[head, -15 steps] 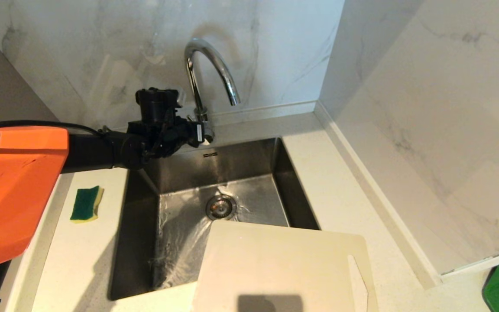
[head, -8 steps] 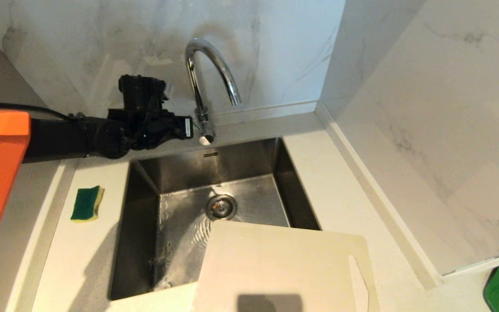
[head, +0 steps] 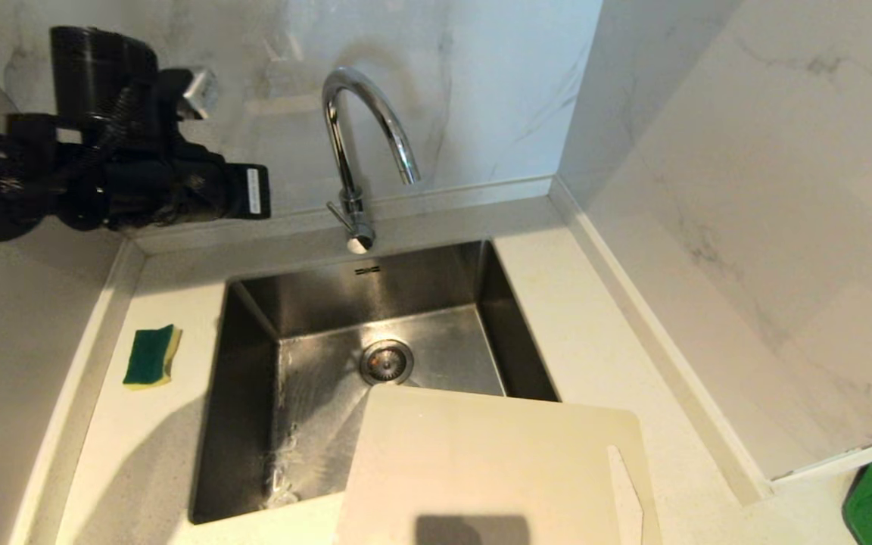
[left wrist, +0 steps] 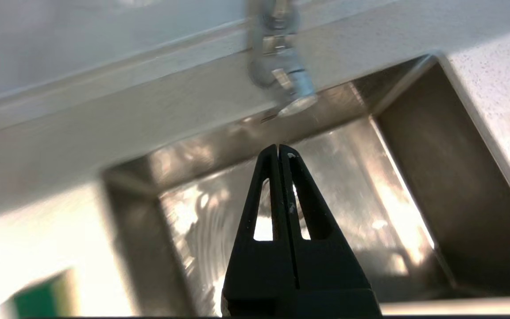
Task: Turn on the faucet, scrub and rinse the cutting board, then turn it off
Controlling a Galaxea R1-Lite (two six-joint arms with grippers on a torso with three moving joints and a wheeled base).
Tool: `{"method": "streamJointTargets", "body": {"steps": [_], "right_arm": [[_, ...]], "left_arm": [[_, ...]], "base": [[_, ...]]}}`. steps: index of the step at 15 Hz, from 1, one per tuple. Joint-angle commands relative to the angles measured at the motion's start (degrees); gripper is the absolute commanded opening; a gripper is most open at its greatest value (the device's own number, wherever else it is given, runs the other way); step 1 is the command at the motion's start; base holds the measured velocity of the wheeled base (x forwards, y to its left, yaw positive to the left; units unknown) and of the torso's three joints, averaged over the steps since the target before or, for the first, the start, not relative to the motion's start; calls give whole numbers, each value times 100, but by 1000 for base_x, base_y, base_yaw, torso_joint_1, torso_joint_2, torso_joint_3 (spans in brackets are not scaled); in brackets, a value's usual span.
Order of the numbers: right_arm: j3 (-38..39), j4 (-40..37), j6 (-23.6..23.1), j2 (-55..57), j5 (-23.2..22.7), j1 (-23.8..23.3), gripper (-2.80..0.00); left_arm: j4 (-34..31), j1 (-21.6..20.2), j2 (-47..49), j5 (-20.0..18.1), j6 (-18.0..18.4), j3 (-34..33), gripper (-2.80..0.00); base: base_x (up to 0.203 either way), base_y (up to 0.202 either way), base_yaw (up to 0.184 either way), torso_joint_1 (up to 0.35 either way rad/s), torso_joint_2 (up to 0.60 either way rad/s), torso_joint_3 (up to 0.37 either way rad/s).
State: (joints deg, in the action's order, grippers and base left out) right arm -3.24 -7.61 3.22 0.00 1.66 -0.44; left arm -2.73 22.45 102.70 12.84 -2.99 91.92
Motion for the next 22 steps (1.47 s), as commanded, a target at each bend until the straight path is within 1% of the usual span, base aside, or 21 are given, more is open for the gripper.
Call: {"method": "streamJointTargets", "body": {"steps": [1, 4, 8, 11, 13, 16, 20, 22], "right_arm": [[-1, -4, 3, 0, 1, 0, -280], [-1, -4, 3, 0, 1, 0, -280], [-1, -4, 3, 0, 1, 0, -280], [-1, -4, 3, 0, 1, 0, -280], [-1, -4, 3, 0, 1, 0, -280], [-1, -4, 3, 0, 1, 0, -280], [-1, -4, 3, 0, 1, 0, -280], [-1, -4, 3, 0, 1, 0, -280]], "left_arm": [[-313, -249, -940, -2, -8, -256, -280], [-633, -813, -1563, -116, -14, -573, -280], [-1213, -1593, -2512, -671, -9, -846, -280], [-1687, -2038, -3304, -1199, -18, -970, -280], [-1999, -2185, -3842, -1368, -18, -1053, -280], [-2116, -2381, -4641, -1422, -21, -1373, -280], [-2131, -2409, -5964, -1444, -10, -1904, -280], [-2114, -2411, -6586, -1451, 130, -2291, -280]], "base": [[0, 0, 0, 0, 0, 0], [0, 0, 0, 0, 0, 0], [0, 0, 0, 0, 0, 0], [0, 0, 0, 0, 0, 0], [0, 0, 0, 0, 0, 0], [0, 0, 0, 0, 0, 0], [0, 0, 0, 0, 0, 0], [0, 0, 0, 0, 0, 0]]}}
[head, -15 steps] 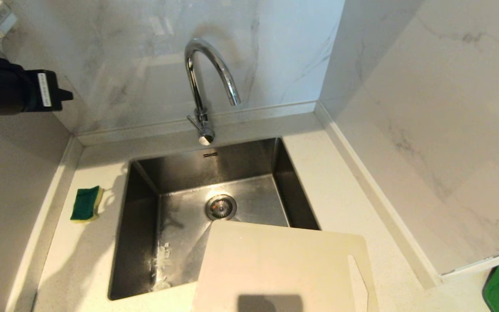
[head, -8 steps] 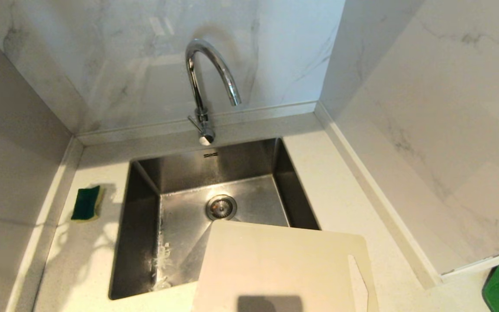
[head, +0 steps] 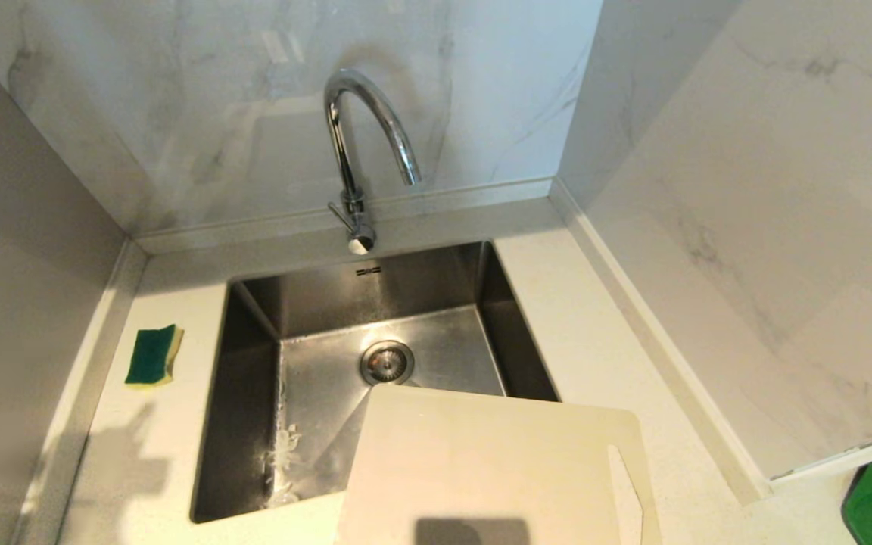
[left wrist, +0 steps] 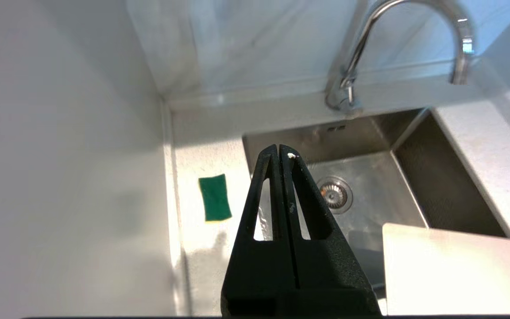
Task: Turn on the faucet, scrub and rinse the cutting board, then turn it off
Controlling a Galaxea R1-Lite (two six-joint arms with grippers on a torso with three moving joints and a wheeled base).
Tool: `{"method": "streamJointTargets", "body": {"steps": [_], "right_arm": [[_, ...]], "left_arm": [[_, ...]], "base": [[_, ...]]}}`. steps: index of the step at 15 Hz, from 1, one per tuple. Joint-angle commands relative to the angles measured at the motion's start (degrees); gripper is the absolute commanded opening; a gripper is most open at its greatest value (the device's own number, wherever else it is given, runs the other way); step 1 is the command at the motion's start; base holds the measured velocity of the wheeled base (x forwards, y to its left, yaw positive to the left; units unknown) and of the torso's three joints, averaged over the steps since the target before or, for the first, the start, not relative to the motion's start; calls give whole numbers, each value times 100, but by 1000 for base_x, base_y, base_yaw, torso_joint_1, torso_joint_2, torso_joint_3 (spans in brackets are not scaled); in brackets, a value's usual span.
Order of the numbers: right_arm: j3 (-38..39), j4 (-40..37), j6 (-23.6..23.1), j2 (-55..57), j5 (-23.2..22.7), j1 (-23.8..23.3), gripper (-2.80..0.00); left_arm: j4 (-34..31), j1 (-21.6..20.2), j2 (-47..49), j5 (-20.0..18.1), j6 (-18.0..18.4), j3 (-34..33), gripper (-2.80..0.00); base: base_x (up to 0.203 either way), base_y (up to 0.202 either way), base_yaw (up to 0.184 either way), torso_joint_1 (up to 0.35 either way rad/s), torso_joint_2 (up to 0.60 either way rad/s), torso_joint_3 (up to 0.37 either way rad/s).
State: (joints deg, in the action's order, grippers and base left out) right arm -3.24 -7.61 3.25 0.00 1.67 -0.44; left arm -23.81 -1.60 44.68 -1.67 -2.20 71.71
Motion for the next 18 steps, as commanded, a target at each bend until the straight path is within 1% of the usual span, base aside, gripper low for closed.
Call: {"method": "streamJointTargets", "body": {"steps": [1, 4, 6, 11, 15, 17, 18], "right_arm": [[-1, -4, 0, 0, 0, 0, -280], [-1, -4, 0, 0, 0, 0, -280], [-1, -4, 0, 0, 0, 0, -280], [-1, -4, 0, 0, 0, 0, -280], [-1, -4, 0, 0, 0, 0, -280], [-1, -4, 0, 0, 0, 0, -280], [-1, -4, 0, 0, 0, 0, -280]], "left_arm": [[-7, -7, -1026, -4, 95, -402, -280], [1, -13, -1636, -64, 154, -817, -280], [8, -15, -2045, -183, 158, -1298, -280], [14, -10, -3160, -223, 163, -2753, -280], [22, 92, -3862, -200, 214, -3779, -280], [153, 119, -4156, -189, 384, -4570, -280], [359, 125, -4279, -183, 424, -5014, -280]], "base": [[0, 0, 0, 0, 0, 0], [0, 0, 0, 0, 0, 0], [0, 0, 0, 0, 0, 0], [0, 0, 0, 0, 0, 0], [0, 0, 0, 0, 0, 0], [0, 0, 0, 0, 0, 0], [0, 0, 0, 0, 0, 0]]}}
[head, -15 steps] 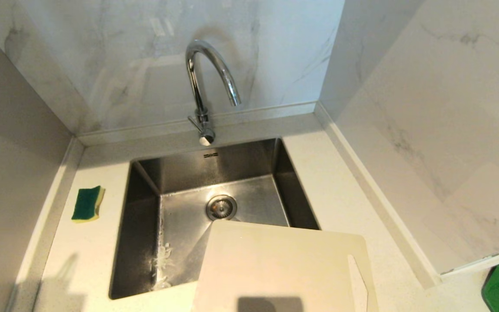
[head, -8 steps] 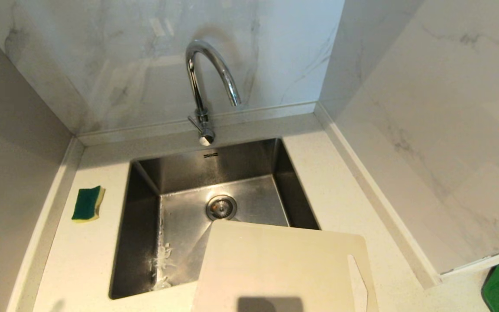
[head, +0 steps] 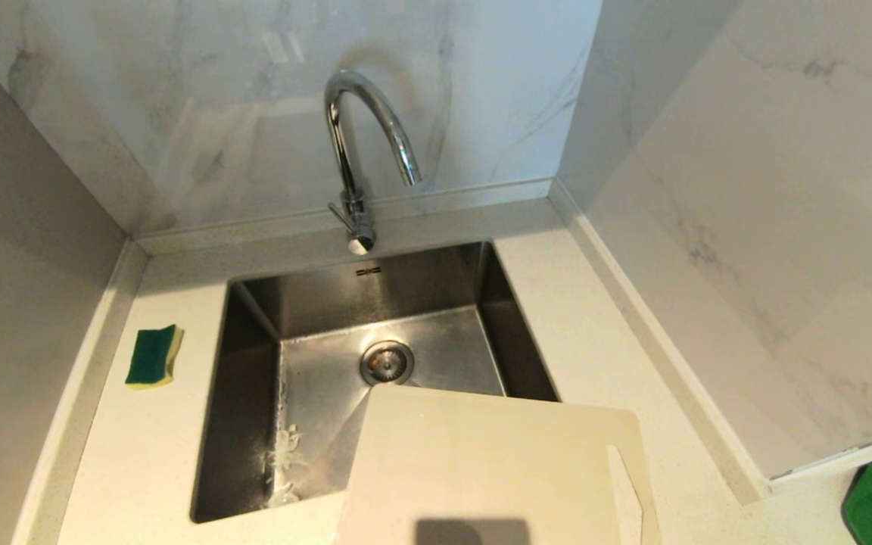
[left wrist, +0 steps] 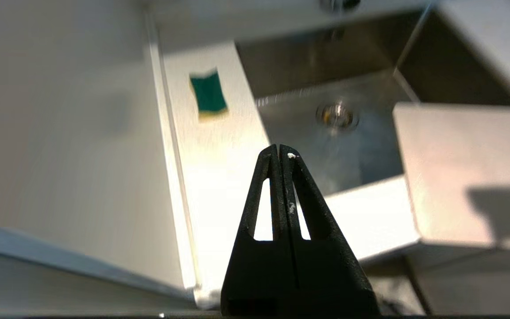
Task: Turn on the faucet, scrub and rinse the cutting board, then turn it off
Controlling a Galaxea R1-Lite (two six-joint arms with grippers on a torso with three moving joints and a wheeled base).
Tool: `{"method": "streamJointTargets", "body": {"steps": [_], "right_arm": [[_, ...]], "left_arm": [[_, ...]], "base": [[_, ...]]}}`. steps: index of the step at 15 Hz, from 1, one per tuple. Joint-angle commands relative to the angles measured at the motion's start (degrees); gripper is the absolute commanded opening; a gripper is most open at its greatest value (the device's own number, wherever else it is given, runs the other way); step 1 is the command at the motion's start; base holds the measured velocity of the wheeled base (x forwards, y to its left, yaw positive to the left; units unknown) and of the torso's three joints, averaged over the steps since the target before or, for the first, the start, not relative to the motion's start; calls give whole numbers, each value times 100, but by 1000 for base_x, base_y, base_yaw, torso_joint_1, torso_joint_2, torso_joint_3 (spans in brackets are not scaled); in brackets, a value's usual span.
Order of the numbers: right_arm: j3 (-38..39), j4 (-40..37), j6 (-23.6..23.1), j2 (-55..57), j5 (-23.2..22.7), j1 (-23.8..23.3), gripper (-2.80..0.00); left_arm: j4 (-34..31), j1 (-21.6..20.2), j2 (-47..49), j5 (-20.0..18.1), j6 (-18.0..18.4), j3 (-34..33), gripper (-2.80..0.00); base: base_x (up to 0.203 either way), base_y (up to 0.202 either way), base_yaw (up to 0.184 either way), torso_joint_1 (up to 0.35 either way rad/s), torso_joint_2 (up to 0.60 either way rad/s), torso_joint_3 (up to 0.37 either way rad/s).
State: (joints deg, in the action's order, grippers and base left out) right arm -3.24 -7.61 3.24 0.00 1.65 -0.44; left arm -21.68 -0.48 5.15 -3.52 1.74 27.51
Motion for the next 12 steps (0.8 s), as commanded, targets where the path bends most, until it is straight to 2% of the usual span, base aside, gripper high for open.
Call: {"method": "streamJointTargets", "body": {"steps": [1, 3, 5, 7, 12], "right_arm": [[-1, -4, 1, 0, 2, 0, -280], [-1, -4, 1, 0, 2, 0, -280], [-1, -4, 1, 0, 2, 0, -280], [-1, -4, 1, 0, 2, 0, -280], [-1, -4, 1, 0, 2, 0, -280]], "left_arm": [[466, 17, -399, 8, 62, -1075, -280], [1227, 20, -470, 22, 97, -1896, -280], [1587, 22, -502, 43, 120, -2369, -280], [1657, 22, -506, 211, 66, -2565, -280], [1658, 22, -506, 246, -42, -2566, -280]], "base": [[0, 0, 0, 0, 0, 0], [0, 0, 0, 0, 0, 0], [0, 0, 0, 0, 0, 0], [0, 0, 0, 0, 0, 0], [0, 0, 0, 0, 0, 0]]}}
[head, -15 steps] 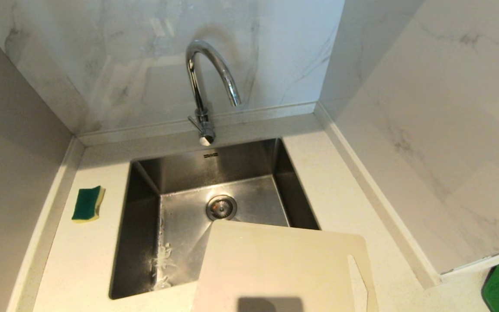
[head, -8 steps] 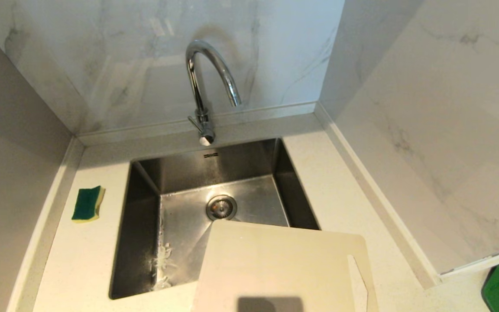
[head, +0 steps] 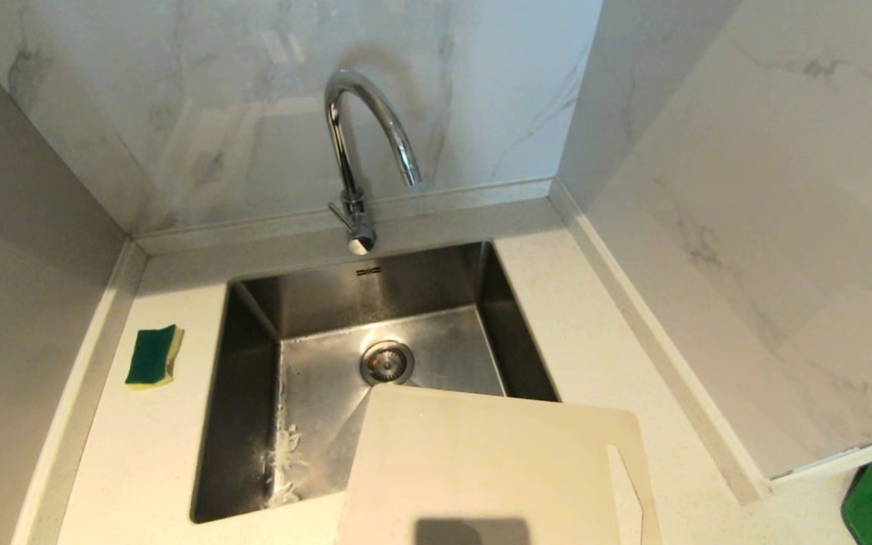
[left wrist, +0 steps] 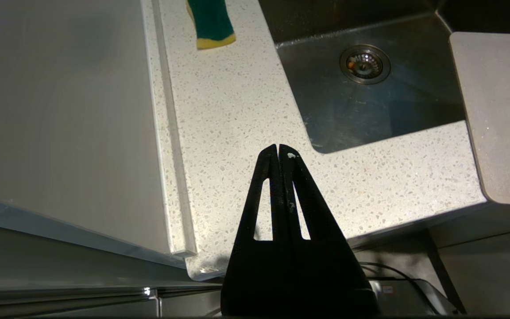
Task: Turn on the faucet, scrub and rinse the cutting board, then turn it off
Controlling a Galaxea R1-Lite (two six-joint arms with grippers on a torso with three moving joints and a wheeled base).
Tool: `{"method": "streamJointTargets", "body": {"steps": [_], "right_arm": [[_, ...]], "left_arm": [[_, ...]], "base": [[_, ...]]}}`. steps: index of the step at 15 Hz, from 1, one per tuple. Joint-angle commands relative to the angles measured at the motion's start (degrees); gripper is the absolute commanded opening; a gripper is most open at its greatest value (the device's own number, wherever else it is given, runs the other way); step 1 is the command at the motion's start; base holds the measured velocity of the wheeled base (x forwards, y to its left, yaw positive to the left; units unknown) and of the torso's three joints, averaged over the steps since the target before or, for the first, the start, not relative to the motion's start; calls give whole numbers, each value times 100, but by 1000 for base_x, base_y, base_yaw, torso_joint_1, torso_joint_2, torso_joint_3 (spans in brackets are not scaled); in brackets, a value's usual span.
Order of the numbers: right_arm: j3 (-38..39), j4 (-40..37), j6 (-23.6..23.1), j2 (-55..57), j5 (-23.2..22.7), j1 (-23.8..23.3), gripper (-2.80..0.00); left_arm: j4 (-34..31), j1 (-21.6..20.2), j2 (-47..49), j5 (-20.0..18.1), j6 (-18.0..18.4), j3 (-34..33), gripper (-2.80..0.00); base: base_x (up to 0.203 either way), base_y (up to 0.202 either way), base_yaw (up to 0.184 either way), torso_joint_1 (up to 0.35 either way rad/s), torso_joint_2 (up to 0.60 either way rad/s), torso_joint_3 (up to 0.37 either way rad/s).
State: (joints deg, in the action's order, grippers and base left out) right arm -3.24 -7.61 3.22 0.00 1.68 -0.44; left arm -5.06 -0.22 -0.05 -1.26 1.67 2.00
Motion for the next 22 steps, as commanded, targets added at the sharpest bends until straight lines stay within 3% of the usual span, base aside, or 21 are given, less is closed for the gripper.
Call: {"method": "streamJointTargets", "body": {"steps": [1, 22], "right_arm": [[-1, -4, 3, 0, -1, 0, -280], [-1, 5, 3, 0, -1, 0, -280]], "left_arm": [[5, -4, 14, 21, -35, -15, -280], [5, -4, 14, 21, -35, -15, -280]], "base": [[0, 0, 0, 0, 0, 0], [0, 0, 0, 0, 0, 0]]}}
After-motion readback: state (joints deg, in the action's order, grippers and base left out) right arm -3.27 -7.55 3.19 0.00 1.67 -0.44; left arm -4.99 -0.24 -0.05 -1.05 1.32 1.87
